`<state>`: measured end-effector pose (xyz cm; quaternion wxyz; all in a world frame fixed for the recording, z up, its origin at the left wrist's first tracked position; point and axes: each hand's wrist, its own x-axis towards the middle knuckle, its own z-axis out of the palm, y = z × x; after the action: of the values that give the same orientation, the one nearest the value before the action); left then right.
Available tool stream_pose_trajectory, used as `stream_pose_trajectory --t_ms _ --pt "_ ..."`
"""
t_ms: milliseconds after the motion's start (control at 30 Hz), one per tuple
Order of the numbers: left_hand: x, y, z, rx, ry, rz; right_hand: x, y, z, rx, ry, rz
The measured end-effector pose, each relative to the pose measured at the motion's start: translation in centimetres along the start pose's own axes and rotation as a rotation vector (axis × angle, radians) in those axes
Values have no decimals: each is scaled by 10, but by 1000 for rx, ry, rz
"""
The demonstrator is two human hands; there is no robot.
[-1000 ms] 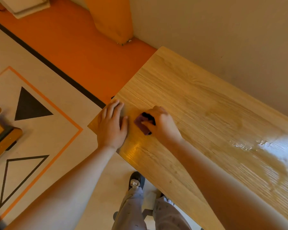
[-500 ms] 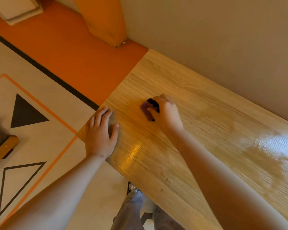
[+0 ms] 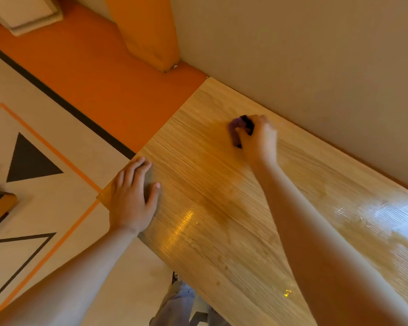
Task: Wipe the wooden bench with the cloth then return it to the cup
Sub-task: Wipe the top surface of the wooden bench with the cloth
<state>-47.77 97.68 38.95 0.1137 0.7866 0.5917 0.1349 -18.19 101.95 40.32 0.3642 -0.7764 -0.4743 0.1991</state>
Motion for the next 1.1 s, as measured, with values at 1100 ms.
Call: stream_pose_trajectory --t_ms 1100 --pt "-1 1 -1 -19 0 -1 -3 51 -69 -122 150 137"
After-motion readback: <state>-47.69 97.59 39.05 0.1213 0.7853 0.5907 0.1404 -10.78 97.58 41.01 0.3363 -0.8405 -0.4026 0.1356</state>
